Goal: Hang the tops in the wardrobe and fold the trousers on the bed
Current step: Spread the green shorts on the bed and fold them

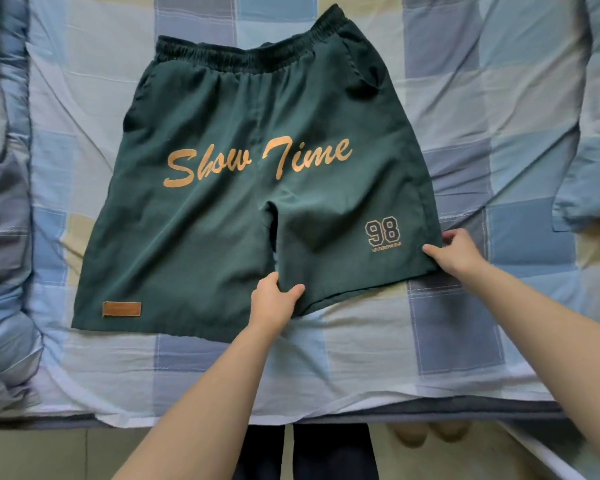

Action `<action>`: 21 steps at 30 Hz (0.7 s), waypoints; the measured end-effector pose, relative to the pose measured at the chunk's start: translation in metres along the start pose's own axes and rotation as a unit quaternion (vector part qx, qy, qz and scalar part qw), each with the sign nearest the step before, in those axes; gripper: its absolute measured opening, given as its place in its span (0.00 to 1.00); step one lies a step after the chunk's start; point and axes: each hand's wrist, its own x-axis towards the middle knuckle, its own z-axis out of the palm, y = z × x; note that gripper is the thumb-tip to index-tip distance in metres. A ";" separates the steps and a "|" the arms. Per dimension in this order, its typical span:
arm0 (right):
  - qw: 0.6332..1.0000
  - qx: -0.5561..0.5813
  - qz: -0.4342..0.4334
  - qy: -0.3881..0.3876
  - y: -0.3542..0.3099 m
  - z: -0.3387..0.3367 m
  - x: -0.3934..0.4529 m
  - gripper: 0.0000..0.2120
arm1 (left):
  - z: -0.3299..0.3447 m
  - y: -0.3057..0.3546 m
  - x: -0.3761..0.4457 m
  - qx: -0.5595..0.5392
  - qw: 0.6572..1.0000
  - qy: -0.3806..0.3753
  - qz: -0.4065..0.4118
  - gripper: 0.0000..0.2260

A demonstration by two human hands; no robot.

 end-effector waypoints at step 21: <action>0.902 -0.071 -0.392 -0.169 0.022 -0.010 -0.101 0.18 | 0.061 0.096 -0.048 -0.113 0.976 -0.176 -0.065 0.13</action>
